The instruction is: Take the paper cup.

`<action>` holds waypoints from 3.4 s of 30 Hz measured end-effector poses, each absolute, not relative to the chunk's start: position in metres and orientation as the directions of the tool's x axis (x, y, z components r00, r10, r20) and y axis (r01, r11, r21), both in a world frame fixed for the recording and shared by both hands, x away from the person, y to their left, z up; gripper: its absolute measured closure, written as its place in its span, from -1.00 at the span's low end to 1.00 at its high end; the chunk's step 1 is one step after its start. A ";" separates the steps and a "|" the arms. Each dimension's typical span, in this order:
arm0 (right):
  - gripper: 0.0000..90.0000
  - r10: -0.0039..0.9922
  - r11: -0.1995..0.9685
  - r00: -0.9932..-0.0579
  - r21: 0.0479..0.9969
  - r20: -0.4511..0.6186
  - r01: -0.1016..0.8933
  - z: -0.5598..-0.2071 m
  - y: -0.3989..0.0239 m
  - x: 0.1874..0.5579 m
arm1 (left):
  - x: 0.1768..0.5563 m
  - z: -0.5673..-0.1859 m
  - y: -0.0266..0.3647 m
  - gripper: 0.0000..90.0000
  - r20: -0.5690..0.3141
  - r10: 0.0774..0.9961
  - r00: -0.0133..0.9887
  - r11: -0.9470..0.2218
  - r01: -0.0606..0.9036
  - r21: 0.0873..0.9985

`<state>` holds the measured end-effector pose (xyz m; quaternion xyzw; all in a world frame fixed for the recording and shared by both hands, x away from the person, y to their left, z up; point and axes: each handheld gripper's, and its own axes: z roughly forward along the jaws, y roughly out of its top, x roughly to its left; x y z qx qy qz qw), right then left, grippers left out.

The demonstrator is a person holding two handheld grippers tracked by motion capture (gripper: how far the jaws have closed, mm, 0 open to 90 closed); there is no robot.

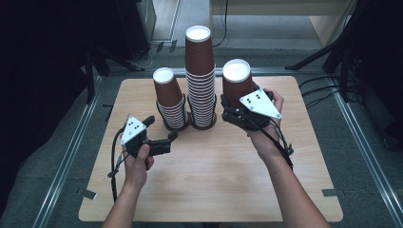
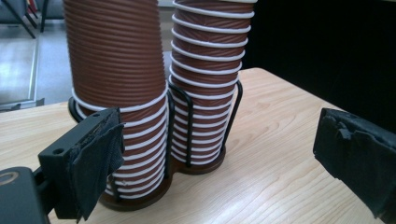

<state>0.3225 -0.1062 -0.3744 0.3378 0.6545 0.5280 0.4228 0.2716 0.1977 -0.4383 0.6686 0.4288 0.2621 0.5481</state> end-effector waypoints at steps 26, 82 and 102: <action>-0.74 0.795 0.425 -0.445 0.902 -0.412 -0.075 -0.424 -0.085 0.309 | 0.258 -0.426 0.189 -0.95 -0.174 0.768 0.617 -0.010 0.284 0.959; -0.75 0.520 0.578 -0.619 0.776 -0.588 -0.253 -0.472 -0.032 0.278 | 0.248 -0.425 0.169 -0.69 -0.177 0.694 0.698 -0.031 0.274 0.961; -0.87 0.501 0.589 -0.623 0.764 -0.601 -0.263 -0.474 -0.034 0.276 | 0.249 -0.427 0.171 -0.50 -0.184 0.678 0.711 -0.025 0.273 0.962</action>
